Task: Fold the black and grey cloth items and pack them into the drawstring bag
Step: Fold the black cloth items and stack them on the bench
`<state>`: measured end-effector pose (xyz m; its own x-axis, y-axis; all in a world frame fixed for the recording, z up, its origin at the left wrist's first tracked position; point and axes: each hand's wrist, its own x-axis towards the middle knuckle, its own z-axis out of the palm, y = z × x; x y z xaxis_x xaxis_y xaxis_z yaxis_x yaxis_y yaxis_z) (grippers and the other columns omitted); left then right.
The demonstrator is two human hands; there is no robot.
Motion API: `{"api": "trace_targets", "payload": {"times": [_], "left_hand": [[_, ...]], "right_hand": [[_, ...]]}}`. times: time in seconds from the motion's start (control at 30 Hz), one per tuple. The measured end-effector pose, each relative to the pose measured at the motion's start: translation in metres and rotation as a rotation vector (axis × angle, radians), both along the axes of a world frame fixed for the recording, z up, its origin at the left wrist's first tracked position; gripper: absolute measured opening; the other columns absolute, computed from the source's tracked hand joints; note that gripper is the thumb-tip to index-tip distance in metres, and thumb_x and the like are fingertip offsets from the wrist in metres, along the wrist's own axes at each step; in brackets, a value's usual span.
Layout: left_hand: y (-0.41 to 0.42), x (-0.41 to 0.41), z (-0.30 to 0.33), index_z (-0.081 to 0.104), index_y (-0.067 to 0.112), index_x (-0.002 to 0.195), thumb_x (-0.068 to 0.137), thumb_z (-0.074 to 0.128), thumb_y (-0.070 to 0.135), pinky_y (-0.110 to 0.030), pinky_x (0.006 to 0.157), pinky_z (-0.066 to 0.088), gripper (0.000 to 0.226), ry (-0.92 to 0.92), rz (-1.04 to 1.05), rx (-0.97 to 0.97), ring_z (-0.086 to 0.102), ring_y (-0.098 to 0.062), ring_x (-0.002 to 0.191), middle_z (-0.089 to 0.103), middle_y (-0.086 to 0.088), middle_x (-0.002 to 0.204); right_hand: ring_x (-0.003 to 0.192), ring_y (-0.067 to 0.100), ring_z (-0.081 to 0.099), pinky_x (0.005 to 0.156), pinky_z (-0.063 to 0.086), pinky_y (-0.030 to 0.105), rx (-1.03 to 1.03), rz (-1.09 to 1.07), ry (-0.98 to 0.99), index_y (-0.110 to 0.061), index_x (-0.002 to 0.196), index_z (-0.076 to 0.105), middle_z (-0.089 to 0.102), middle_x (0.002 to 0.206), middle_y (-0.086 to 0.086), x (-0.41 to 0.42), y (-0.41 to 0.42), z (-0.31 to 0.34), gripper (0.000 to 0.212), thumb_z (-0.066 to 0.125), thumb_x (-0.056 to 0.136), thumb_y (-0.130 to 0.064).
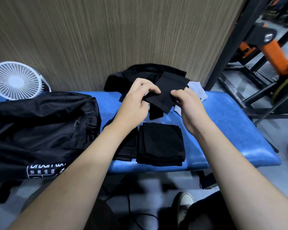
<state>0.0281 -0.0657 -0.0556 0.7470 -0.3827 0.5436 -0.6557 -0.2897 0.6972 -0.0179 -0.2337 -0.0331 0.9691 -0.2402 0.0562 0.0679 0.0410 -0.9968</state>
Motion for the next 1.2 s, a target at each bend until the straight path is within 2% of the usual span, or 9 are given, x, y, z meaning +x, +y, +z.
{"api": "trace_targets", "payload": {"times": [0.17, 0.23, 0.37, 0.47, 0.57, 0.67, 0.87, 1.07, 1.2], "left_hand": [[-0.002, 0.005, -0.002, 0.053, 0.027, 0.13, 0.081, 0.044, -0.008, -0.039, 0.112, 0.042, 0.061, 0.395, -0.017, -0.168, 0.052, -0.006, 0.126, 0.057, 0.005, 0.131], [0.001, 0.004, -0.005, 0.042, 0.031, 0.143, 0.086, 0.057, 0.011, -0.039, 0.114, 0.04, 0.062, 0.375, -0.07, -0.028, 0.048, -0.003, 0.132, 0.054, 0.007, 0.137], [0.0, -0.003, -0.005, 0.028, 0.038, 0.15, 0.084, 0.072, 0.022, -0.025, 0.102, 0.047, 0.081, 0.381, -0.125, 0.137, 0.054, 0.003, 0.122, 0.054, 0.014, 0.135], [0.0, 0.002, -0.007, 0.033, 0.039, 0.145, 0.083, 0.071, 0.01, -0.03, 0.084, 0.056, 0.078, 0.373, -0.045, 0.157, 0.066, -0.005, 0.1, 0.06, 0.016, 0.122], [0.002, 0.008, -0.01, 0.044, 0.04, 0.133, 0.083, 0.068, 0.004, -0.034, 0.076, 0.056, 0.067, 0.349, 0.023, 0.18, 0.066, -0.011, 0.091, 0.06, 0.018, 0.107], [0.004, 0.014, -0.014, 0.055, 0.037, 0.119, 0.084, 0.064, 0.0, -0.013, 0.076, 0.043, 0.052, 0.332, 0.121, 0.137, 0.053, 0.004, 0.082, 0.056, 0.011, 0.099], [0.006, 0.014, -0.01, 0.065, 0.028, 0.097, 0.083, 0.07, 0.016, -0.013, 0.07, 0.041, 0.019, 0.384, 0.206, 0.124, 0.059, -0.001, 0.082, 0.066, 0.011, 0.09], [0.005, 0.005, -0.005, 0.053, 0.032, 0.117, 0.073, 0.084, 0.02, -0.02, 0.088, 0.048, 0.055, 0.439, 0.014, 0.06, 0.059, -0.003, 0.096, 0.061, 0.007, 0.114], [0.003, 0.002, -0.003, 0.052, 0.042, 0.122, 0.069, 0.087, 0.027, -0.03, 0.099, 0.051, 0.066, 0.511, -0.069, 0.017, 0.062, -0.009, 0.111, 0.06, 0.003, 0.121]], "right_hand": [[0.094, 0.023, 0.047, 0.087, 0.038, 0.041, 0.173, -0.026, -0.033, -0.015, 0.095, 0.058, 0.052, 0.094, 0.008, -0.002, 0.002, 0.005, 0.013, 0.056, 0.082, -0.018], [0.094, 0.025, 0.055, 0.088, 0.044, 0.043, 0.204, -0.021, -0.035, -0.017, 0.081, 0.068, 0.062, 0.09, 0.008, -0.004, 0.001, 0.007, 0.018, 0.053, 0.09, -0.011], [0.11, 0.03, 0.067, 0.096, 0.052, 0.042, 0.084, 0.083, -0.014, -0.001, 0.116, 0.067, 0.072, 0.115, 0.017, -0.005, -0.001, 0.005, 0.026, 0.053, 0.094, -0.005], [0.091, 0.024, 0.07, 0.073, 0.057, 0.039, 0.018, 0.105, 0.02, 0.002, 0.12, 0.06, 0.071, 0.106, 0.014, -0.005, -0.002, 0.004, 0.029, 0.053, 0.091, 0.002], [0.071, 0.02, 0.059, 0.051, 0.046, 0.035, -0.044, 0.085, 0.053, 0.002, 0.112, 0.056, 0.061, 0.089, 0.01, -0.005, -0.002, 0.003, 0.027, 0.054, 0.085, 0.0], [0.074, 0.022, 0.041, 0.05, 0.029, 0.03, -0.125, -0.013, 0.09, -0.008, 0.094, 0.049, 0.045, 0.085, 0.008, 0.0, -0.008, 0.0, 0.024, 0.055, 0.071, -0.009], [0.073, 0.015, 0.042, 0.056, 0.033, 0.03, -0.275, -0.135, 0.038, -0.021, 0.082, 0.042, 0.046, 0.082, 0.004, 0.002, -0.009, -0.008, 0.022, 0.056, 0.079, -0.003], [0.064, 0.006, 0.04, 0.06, 0.037, 0.023, -0.477, -0.25, -0.055, -0.018, 0.087, 0.045, 0.045, 0.076, -0.008, 0.004, -0.005, -0.012, 0.023, 0.058, 0.078, -0.001], [0.064, 0.005, 0.043, 0.06, 0.041, 0.025, -0.545, -0.146, -0.123, -0.018, 0.094, 0.051, 0.047, 0.076, -0.011, 0.003, 0.002, -0.015, 0.022, 0.065, 0.083, -0.006]]}}
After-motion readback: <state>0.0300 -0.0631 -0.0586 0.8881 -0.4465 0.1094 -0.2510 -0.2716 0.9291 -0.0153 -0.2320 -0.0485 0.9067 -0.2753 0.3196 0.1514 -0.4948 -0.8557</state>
